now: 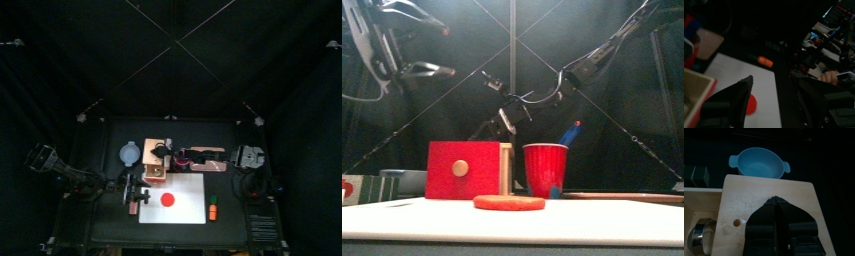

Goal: Get the cutter from the drawer then cut the dough then place the extra dough in the bowl
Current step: Place the cutter on the board

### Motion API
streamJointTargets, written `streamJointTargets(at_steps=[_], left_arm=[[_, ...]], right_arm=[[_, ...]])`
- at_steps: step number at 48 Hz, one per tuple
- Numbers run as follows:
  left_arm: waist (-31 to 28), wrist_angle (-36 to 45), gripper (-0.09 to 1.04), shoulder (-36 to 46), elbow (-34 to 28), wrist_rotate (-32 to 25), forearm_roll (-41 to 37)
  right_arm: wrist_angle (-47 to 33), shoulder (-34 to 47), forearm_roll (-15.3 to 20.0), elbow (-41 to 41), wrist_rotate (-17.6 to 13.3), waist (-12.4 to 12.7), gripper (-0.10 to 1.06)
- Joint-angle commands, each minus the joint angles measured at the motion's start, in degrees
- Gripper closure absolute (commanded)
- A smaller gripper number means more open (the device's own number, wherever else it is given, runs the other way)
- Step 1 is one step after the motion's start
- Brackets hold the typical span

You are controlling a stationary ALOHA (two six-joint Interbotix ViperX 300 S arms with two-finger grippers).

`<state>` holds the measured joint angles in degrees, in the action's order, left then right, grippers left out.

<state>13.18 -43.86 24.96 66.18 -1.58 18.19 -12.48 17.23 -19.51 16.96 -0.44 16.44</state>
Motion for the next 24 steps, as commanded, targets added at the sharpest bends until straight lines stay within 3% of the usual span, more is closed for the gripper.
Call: streamJointTargets(at_steps=[1,11,17,24], left_arm=[[-4.2,-0.5,0.01,1.9,-0.2,-4.5,-2.6],[-9.1,-0.5,0.01,5.2,1.5,-10.5,-3.1],[-10.5,-0.8,0.01,7.6,2.2,-11.7,-3.0],[-11.2,-0.9,0.01,10.5,3.3,-12.3,-3.5]], right_arm=[[1.7,-5.2,1.7,-0.5,-0.1,-1.9,0.94],[8.6,-7.7,6.9,0.4,-0.1,-4.9,0.9],[12.6,-8.3,7.6,1.0,-0.1,-7.1,0.78],[15.3,-8.2,7.8,1.2,-0.2,-8.6,0.55]])
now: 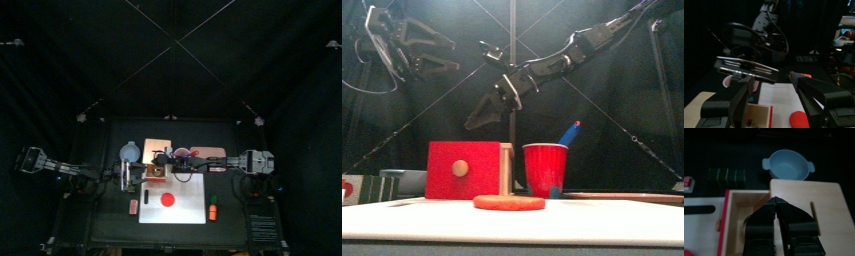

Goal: Get the cutter from the drawer then cut the dough then place the extra dough in the bowl
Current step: Place the cutter on the board

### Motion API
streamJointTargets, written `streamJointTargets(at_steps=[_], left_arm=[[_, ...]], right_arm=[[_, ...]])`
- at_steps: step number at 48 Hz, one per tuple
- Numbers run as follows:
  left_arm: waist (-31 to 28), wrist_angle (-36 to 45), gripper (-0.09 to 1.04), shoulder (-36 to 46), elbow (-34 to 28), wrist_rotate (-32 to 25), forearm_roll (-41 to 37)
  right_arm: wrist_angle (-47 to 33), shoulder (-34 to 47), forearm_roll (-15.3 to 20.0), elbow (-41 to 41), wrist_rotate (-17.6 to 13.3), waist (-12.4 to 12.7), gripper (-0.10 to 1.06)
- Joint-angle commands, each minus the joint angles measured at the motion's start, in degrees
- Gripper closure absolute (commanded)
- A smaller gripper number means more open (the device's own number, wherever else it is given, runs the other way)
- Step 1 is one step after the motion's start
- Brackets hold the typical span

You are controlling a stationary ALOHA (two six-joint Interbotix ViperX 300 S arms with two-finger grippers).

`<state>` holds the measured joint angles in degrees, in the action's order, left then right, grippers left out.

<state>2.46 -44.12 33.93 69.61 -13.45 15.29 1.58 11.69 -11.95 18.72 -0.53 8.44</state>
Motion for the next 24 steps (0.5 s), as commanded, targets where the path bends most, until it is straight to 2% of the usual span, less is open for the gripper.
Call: streamJointTargets(at_steps=[1,11,24], left_arm=[[-0.6,-0.5,0.01,2.0,0.0,-0.5,-0.8],[-1.0,-0.8,0.01,4.9,1.2,-0.9,-1.7],[-0.7,-0.9,0.01,4.9,1.7,-0.7,-1.8]], right_arm=[[1.5,-2.6,0.4,-0.5,-0.2,-0.7,0.52],[1.8,-2.3,1.8,-0.6,-0.1,-0.7,0.28],[3.0,-1.0,1.8,-0.8,-0.1,-0.4,0.26]])
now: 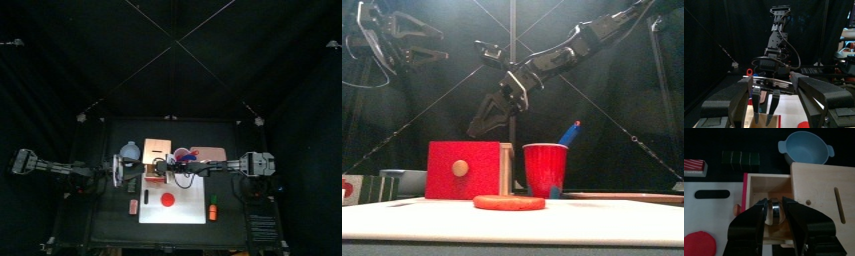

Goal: Get the cutter from the drawer then cut the dough then place the extra dough in the bowl
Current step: Place the cutter on the board

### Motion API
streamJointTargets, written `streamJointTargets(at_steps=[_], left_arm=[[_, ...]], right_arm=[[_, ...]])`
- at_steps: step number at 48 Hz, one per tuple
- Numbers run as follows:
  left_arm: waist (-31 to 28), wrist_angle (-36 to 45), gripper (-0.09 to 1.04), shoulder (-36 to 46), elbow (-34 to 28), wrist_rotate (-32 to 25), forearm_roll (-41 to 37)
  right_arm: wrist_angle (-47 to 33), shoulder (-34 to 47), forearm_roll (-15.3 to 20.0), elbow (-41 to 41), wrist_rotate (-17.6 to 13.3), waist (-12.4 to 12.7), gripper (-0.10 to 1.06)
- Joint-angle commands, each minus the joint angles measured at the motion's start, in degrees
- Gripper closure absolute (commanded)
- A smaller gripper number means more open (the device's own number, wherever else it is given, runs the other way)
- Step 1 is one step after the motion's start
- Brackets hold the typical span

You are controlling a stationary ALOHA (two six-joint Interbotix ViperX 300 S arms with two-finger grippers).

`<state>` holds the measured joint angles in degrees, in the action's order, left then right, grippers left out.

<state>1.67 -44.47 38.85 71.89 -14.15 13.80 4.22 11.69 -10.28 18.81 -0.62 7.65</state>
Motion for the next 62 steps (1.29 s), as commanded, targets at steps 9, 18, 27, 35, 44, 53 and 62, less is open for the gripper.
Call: streamJointTargets(at_steps=[9,18,27,35,44,53,62], left_arm=[[0.2,-0.5,0.01,0.0,-0.4,-0.1,-0.3],[0.3,-0.5,0.01,0.0,-0.4,0.2,-0.3],[0.4,-0.5,0.01,0.0,-0.4,0.3,-0.3],[0.4,-0.5,0.01,0.0,-0.4,0.3,-0.2],[0.4,-0.5,0.01,0.0,-0.3,0.4,-0.1],[0.3,-0.5,0.01,0.0,-0.3,0.3,0.3],[0.1,-0.5,0.01,0.0,0.1,0.3,0.5]], right_arm=[[0.7,0.4,-0.4,-1.1,0.1,0.5,0.26],[0.7,1.4,-0.4,-1.2,0.1,0.6,0.26],[0.7,2.1,-0.2,-1.4,0.1,0.9,0.26],[0.7,2.7,-0.4,-1.5,0.1,1.0,0.26],[1.1,2.8,-0.5,-1.6,0.2,0.6,0.28],[1.2,2.5,-0.6,-1.7,0.2,0.5,0.32],[1.2,2.5,-0.6,-1.7,0.3,0.4,0.42]])
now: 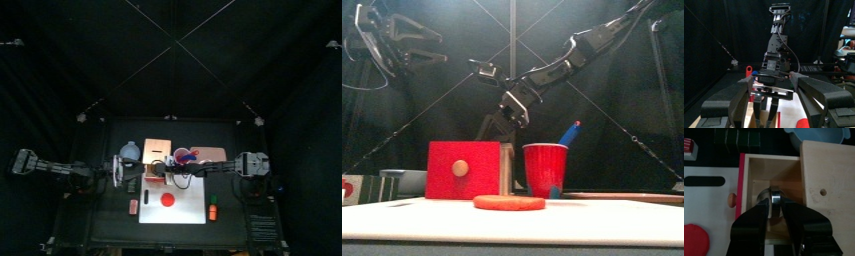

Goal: Get the cutter from the drawer then cut the dough then place the extra dough in the bowl
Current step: Place the cutter on the board

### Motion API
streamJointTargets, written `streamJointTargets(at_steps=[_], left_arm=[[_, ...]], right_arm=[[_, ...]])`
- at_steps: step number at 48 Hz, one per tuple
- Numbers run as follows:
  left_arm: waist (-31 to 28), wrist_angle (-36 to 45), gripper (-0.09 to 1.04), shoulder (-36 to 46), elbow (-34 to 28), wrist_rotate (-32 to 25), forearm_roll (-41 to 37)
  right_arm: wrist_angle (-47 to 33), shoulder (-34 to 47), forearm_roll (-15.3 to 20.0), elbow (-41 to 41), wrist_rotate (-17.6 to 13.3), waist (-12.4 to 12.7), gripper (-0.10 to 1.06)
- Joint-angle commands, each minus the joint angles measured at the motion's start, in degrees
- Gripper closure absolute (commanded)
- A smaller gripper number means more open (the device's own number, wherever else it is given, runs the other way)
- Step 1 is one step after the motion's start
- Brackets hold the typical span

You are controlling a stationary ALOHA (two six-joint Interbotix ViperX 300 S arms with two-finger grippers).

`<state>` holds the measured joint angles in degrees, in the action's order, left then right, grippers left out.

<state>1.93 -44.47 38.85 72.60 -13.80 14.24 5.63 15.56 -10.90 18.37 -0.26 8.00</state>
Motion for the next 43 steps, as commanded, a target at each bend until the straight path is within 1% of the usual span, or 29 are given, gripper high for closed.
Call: streamJointTargets(at_steps=[1,6,14,19,29,40,43], left_arm=[[-0.2,-0.5,0.01,0.0,-0.6,-0.1,0.1],[-0.3,-0.5,0.01,0.0,-0.4,-0.1,0.1],[-0.4,-0.5,0.01,0.0,-0.4,-0.1,0.1],[-0.6,-0.6,0.01,0.0,-0.4,-0.1,0.1],[-0.9,-0.5,0.01,0.0,-0.4,0.0,0.4],[-1.3,-0.5,0.01,0.0,-0.4,0.0,1.0],[-1.6,-0.5,0.01,0.0,-0.4,-0.1,1.0]], right_arm=[[-0.2,-1.4,0.0,-1.2,-0.1,0.1,0.43],[-0.2,-2.0,-0.1,-1.4,0.0,0.0,0.46],[-0.2,-4.2,0.0,-1.4,-0.2,-0.9,0.46],[-0.1,-6.9,0.0,-1.2,-0.2,-1.8,0.46],[-0.2,-11.7,0.0,-0.8,0.2,-2.3,0.46],[-0.1,-17.9,-1.6,2.3,0.4,-2.2,0.46],[0.2,-20.0,-2.8,4.1,0.5,-2.2,0.46]])
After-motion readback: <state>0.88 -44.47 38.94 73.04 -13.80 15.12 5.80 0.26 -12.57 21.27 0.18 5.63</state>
